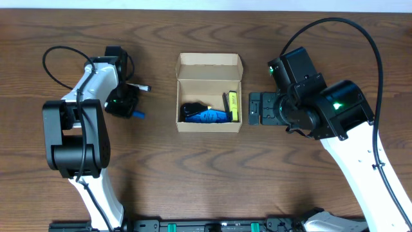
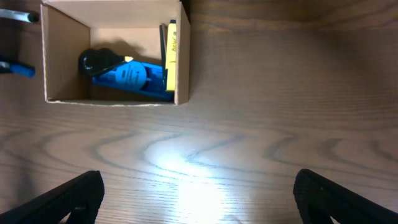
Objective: Pack container
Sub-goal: 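Grasp the blue marker with the left gripper and carry it over the box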
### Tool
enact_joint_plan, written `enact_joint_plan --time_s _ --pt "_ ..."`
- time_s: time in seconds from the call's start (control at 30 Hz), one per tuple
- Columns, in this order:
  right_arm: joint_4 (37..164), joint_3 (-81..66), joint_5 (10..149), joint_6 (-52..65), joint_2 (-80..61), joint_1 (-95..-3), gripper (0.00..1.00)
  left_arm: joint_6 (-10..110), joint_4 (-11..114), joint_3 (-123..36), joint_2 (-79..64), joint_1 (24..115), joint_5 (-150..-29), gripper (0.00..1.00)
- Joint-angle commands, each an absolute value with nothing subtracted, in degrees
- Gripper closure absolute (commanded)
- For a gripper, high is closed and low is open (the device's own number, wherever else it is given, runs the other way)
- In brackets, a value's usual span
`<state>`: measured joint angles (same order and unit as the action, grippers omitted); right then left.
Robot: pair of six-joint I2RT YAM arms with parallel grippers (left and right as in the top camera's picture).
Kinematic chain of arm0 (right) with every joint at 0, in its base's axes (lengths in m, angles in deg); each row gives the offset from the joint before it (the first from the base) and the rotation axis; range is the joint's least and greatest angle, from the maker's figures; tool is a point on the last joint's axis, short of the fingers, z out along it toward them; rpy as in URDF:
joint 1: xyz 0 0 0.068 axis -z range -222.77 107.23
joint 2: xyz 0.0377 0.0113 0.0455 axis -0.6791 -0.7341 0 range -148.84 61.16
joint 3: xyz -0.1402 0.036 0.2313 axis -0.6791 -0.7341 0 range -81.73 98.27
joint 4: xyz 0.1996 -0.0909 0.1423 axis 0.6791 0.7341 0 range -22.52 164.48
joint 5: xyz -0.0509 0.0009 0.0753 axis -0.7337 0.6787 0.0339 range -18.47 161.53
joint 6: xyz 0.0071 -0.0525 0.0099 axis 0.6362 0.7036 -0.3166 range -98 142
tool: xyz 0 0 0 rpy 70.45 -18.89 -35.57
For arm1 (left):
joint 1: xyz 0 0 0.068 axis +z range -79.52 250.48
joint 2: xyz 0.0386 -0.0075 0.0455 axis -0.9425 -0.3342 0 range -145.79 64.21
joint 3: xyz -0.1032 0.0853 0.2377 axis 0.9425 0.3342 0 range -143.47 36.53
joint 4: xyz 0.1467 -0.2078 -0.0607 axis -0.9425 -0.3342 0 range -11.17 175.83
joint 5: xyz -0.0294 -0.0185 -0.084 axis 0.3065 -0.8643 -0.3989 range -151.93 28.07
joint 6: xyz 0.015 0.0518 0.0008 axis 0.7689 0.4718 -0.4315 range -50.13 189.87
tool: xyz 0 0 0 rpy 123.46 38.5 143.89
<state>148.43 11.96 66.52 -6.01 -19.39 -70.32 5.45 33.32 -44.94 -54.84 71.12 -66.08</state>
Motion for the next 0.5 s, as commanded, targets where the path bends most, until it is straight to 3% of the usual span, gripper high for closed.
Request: enact_joint_plan --time_s 0.0,0.2,0.37,0.47 --pt "149.07 12.33 64.46 -5.36 -18.63 -70.06 0.01 10.78 31.15 -44.22 -53.7 71.32 -65.0 0.94" --pt "149.83 12.33 61.12 -5.09 -17.06 -70.06 0.01 25.8 32.86 -44.22 -41.05 69.15 -60.39 0.94" --pt "150.27 12.33 61.05 -3.83 -14.04 -70.06 0.01 52.29 40.84 -44.22 -30.2 63.93 -65.09 0.94" --pt "151.05 12.33 61.14 -3.69 -11.83 -70.08 0.01 73.47 43.77 -44.22 -25.33 59.21 -73.94 0.94"
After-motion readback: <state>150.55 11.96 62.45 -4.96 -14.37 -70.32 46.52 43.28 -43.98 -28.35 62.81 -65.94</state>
